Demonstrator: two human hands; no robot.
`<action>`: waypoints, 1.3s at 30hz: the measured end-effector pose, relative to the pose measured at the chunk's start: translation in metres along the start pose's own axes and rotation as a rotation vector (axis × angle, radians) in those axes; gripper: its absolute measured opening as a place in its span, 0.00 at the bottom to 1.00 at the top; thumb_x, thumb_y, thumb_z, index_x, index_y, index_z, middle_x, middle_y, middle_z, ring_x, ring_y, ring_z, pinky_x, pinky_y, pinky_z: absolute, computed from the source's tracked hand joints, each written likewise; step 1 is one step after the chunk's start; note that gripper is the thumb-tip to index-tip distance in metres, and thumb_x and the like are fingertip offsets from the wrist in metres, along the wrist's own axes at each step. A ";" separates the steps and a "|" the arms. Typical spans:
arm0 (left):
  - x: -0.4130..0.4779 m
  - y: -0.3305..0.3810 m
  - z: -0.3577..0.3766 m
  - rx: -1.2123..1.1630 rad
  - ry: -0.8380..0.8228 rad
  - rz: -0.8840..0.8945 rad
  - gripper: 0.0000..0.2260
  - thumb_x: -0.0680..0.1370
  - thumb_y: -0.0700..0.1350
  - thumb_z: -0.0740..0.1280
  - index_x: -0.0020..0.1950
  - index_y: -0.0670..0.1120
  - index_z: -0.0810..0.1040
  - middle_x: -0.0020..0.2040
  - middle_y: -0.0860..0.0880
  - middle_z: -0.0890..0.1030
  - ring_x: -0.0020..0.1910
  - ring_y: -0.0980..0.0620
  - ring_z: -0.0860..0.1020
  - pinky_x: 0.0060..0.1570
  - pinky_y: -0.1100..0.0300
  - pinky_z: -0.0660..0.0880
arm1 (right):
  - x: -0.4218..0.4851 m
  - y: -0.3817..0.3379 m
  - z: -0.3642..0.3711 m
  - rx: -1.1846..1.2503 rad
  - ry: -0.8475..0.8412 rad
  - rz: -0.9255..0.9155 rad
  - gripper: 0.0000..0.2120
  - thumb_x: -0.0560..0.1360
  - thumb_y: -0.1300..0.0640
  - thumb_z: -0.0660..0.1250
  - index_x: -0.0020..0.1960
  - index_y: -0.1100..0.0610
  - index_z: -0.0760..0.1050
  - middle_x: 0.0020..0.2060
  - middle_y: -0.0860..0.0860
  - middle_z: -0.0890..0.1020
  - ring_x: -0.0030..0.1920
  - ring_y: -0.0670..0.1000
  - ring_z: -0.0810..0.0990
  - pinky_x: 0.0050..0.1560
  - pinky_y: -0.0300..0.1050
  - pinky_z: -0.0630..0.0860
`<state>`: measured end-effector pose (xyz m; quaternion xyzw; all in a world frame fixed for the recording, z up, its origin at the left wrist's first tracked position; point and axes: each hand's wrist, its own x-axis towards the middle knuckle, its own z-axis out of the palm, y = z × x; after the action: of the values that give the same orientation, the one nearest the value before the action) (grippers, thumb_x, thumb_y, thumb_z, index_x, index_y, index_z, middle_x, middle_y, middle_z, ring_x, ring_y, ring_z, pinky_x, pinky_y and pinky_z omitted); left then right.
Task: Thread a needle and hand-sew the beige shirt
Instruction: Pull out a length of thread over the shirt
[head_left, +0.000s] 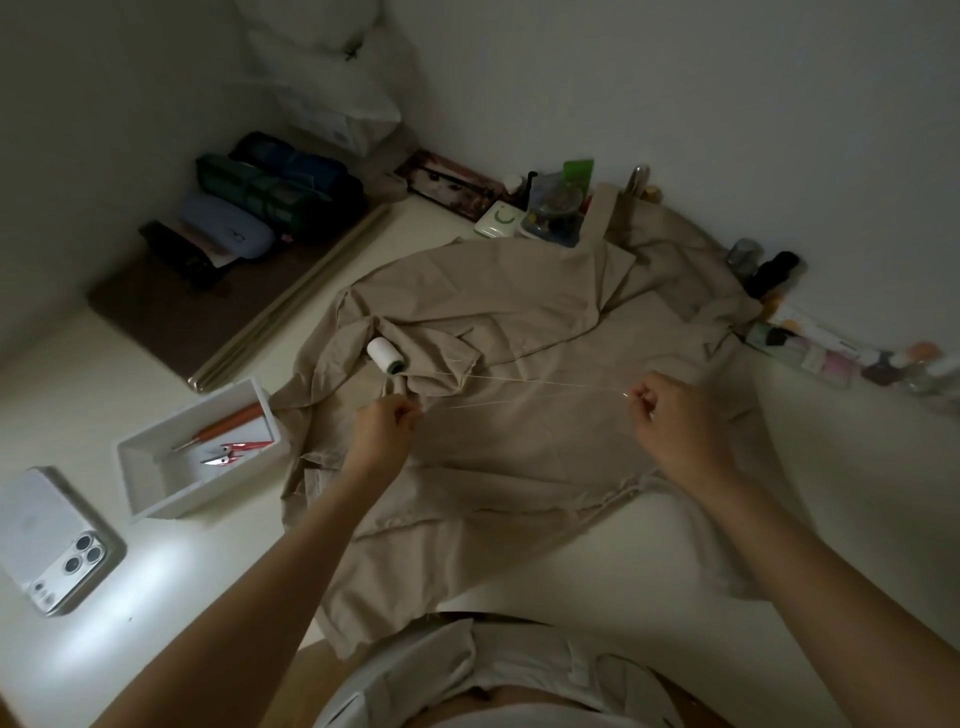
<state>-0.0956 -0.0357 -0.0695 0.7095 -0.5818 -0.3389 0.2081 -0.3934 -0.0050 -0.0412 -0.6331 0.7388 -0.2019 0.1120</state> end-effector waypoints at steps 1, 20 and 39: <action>0.001 -0.002 -0.001 0.008 0.014 -0.010 0.07 0.78 0.37 0.64 0.43 0.39 0.79 0.37 0.45 0.79 0.39 0.47 0.77 0.39 0.59 0.72 | -0.001 0.003 -0.001 -0.010 -0.007 0.021 0.05 0.75 0.63 0.64 0.41 0.63 0.75 0.37 0.60 0.80 0.39 0.61 0.78 0.34 0.46 0.67; -0.040 0.097 0.064 -0.344 -0.267 0.192 0.07 0.78 0.41 0.65 0.55 0.48 0.76 0.53 0.50 0.81 0.34 0.59 0.76 0.37 0.66 0.73 | -0.022 -0.025 -0.011 0.128 -0.007 -0.070 0.03 0.75 0.62 0.65 0.43 0.61 0.76 0.37 0.54 0.79 0.39 0.55 0.77 0.38 0.49 0.74; -0.039 0.064 0.052 -0.278 -0.192 0.136 0.06 0.78 0.37 0.65 0.42 0.41 0.78 0.34 0.50 0.77 0.29 0.62 0.75 0.32 0.73 0.71 | -0.020 -0.018 -0.006 0.058 0.004 -0.068 0.02 0.73 0.63 0.66 0.42 0.59 0.76 0.36 0.56 0.79 0.40 0.60 0.78 0.36 0.49 0.71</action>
<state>-0.1808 -0.0084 -0.0519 0.5974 -0.5931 -0.4672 0.2702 -0.3759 0.0137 -0.0298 -0.6538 0.7111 -0.2280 0.1219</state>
